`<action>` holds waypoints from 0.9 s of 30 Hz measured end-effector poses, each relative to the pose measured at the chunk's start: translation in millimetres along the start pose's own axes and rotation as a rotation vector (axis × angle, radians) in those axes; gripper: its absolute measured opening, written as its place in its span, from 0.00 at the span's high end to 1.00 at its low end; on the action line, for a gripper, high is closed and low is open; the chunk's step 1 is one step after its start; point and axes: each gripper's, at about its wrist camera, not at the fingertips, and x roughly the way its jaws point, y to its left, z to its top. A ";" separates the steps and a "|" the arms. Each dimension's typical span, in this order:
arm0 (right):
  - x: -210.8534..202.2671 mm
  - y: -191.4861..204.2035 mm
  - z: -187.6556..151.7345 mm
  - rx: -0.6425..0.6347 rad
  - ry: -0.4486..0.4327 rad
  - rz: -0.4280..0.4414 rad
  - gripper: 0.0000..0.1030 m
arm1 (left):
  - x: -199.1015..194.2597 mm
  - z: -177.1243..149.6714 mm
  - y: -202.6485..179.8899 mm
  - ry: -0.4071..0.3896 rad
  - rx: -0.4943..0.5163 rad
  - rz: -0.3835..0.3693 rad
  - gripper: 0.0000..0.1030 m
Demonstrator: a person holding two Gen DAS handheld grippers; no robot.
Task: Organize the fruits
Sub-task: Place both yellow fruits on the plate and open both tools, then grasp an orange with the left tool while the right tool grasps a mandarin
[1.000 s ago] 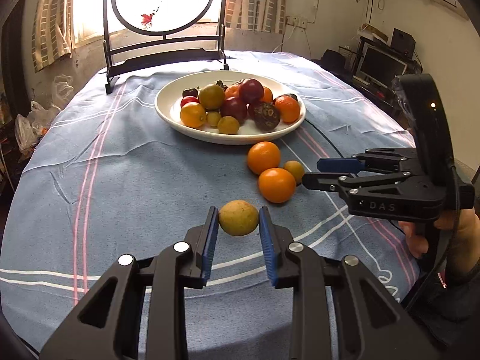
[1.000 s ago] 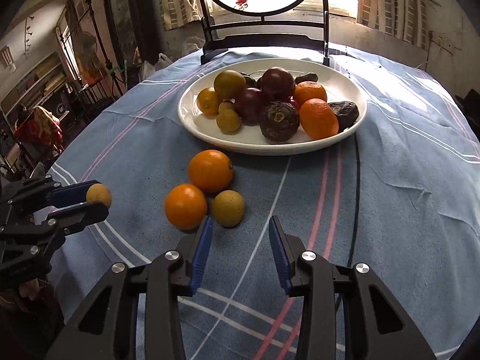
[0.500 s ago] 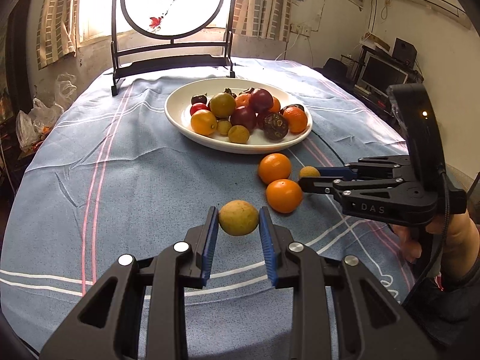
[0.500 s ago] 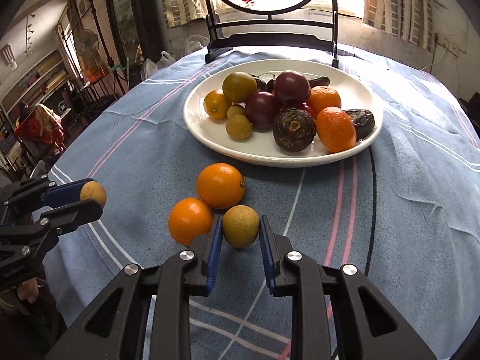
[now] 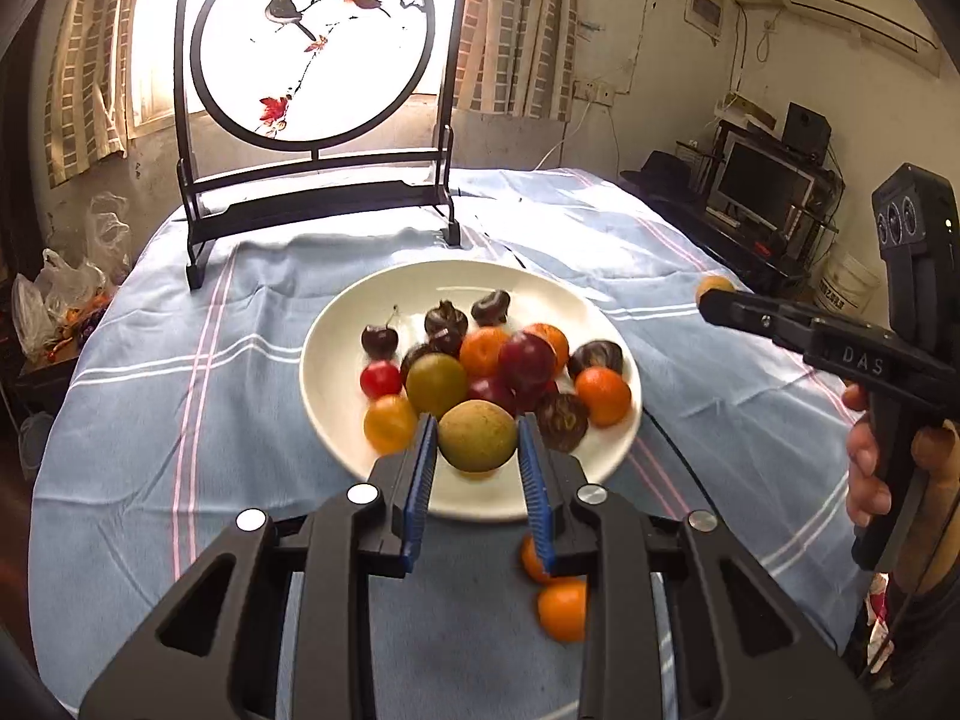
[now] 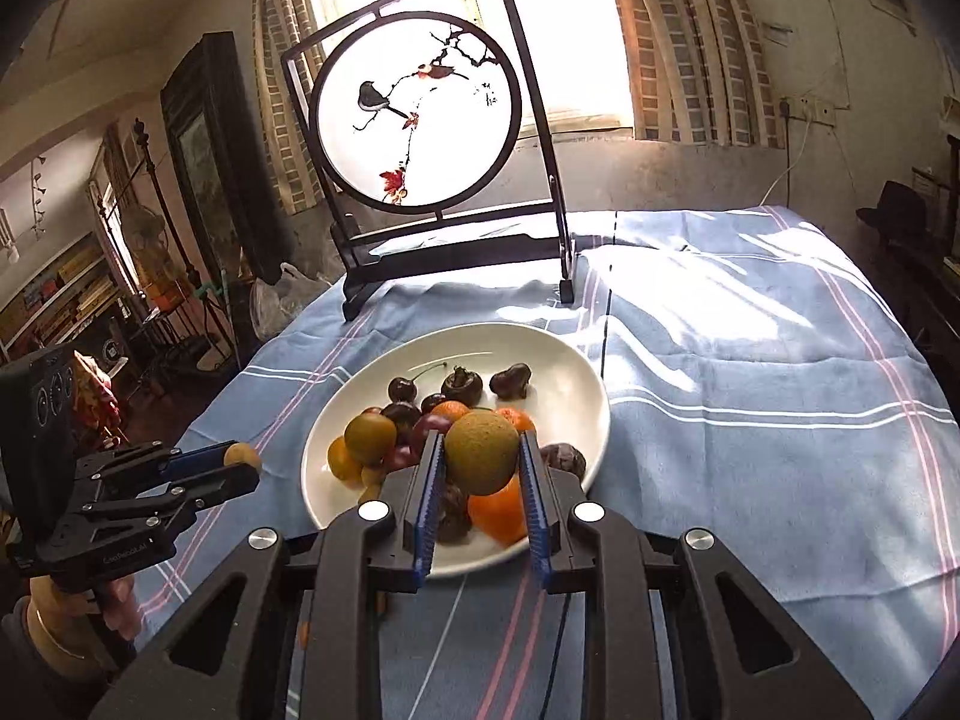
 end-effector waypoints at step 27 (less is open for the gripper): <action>-21.4 7.1 -92.4 0.055 0.030 0.016 0.51 | 10.0 -89.8 -57.1 0.147 0.192 0.041 0.39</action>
